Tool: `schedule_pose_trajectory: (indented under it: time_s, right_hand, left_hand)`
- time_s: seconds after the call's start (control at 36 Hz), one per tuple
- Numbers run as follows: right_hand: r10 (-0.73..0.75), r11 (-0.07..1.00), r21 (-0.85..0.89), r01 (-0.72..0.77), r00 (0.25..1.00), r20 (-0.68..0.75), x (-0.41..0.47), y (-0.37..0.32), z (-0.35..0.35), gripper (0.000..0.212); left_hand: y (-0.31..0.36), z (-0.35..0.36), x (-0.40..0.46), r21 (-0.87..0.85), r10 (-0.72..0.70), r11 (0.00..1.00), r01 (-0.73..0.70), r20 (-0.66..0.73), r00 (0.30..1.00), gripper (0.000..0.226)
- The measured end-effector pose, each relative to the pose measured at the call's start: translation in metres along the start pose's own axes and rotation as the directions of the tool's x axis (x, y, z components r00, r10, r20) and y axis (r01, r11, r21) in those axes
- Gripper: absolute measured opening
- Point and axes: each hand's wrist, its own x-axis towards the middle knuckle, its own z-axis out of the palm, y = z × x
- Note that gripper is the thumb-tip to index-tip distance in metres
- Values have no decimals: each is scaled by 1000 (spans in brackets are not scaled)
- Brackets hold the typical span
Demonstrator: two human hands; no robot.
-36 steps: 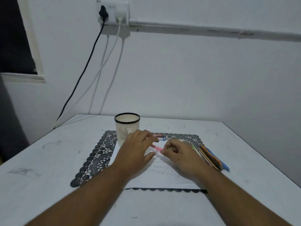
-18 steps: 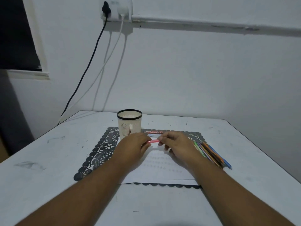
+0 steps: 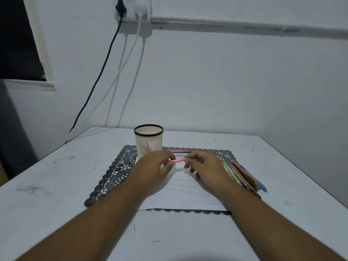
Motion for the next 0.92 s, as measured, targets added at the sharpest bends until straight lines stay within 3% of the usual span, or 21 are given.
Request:
schedule_pose_trajectory:
  time_s: [0.39, 0.69, 0.75, 0.83, 0.92]
  right_hand:
    - [-45, 993, -106, 46, 999, 8, 0, 1, -2, 11]
    - [-86, 985, -153, 74, 994, -74, 7, 4, -16, 10]
    - [-74, 960, -273, 58, 996, -49, 7, 8, -20, 11]
    - [-57, 802, -595, 56, 998, 17, 6, 7, -24, 9]
    - [-69, 692, -718, 72, 997, 34, 9, 7, -25, 11]
  left_hand:
    - [-2, 0, 1, -19, 17, 1000, -17, -3, 1000, 19]
    - [-6, 0, 1, -22, 4, 1000, -4, -5, 1000, 10]
    - [-6, -1, 0, -11, 4, 1000, -4, -3, 1000, 7]
    - [-5, 0, 0, 3, 11, 1000, -11, 5, 1000, 6]
    - [-7, 0, 0, 2, 2, 1000, -2, 13, 1000, 6]
